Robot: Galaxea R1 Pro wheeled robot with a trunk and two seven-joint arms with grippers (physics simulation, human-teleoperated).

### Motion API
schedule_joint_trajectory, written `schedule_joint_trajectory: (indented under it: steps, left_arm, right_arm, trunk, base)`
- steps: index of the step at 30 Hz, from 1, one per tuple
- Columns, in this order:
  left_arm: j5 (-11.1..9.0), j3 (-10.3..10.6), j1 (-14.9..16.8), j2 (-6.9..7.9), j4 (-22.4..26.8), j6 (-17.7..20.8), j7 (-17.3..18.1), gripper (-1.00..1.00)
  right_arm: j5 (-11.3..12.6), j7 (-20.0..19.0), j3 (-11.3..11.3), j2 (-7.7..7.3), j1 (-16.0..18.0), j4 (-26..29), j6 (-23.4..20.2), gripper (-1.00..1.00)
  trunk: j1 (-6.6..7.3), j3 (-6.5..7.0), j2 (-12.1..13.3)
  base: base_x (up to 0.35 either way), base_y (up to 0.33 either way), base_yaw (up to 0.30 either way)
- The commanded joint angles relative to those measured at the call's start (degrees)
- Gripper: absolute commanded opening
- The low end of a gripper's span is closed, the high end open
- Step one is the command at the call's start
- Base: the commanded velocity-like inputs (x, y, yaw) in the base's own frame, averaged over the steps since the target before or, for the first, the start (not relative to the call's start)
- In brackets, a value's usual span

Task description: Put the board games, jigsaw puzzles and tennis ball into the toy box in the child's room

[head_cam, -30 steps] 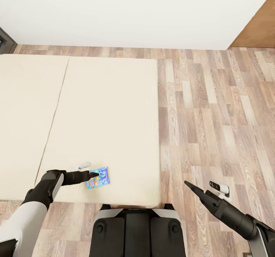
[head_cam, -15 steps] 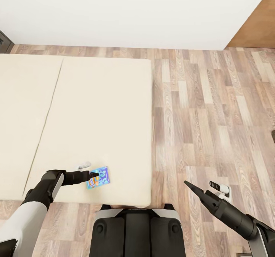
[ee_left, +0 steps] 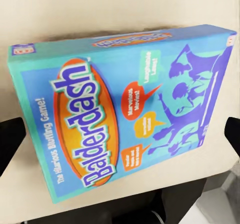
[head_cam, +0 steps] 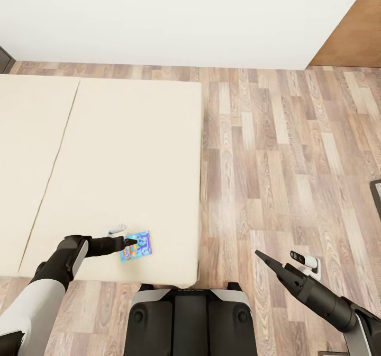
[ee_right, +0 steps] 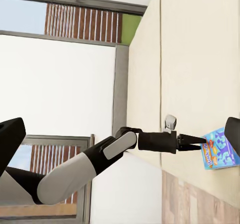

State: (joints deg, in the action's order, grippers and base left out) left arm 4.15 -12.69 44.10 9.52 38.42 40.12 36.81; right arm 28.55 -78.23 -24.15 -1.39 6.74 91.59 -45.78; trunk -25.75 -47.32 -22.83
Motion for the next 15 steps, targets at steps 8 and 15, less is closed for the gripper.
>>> schedule_joint_trajectory:
  steps: [8, 15]
  left_arm:
    - [0.4, -0.3, 0.0, -0.07, 0.1, 0.4, 0.5, 1.0]
    - [0.4, -0.2, 0.0, -0.17, 0.1, 0.3, 0.5, 1.0]
  right_arm:
    - [0.2, 0.0, 0.0, -0.02, 0.0, 0.0, -0.5, 1.0]
    - [0.1, 0.0, 0.1, -0.02, 0.0, 0.0, -0.5, 1.0]
  trunk:
    - [-0.03, -0.06, -0.1]
    - [-0.03, -0.06, -0.1]
  base:
    - [0.0, -0.164, 0.0]
    - [0.0, -0.175, 0.0]
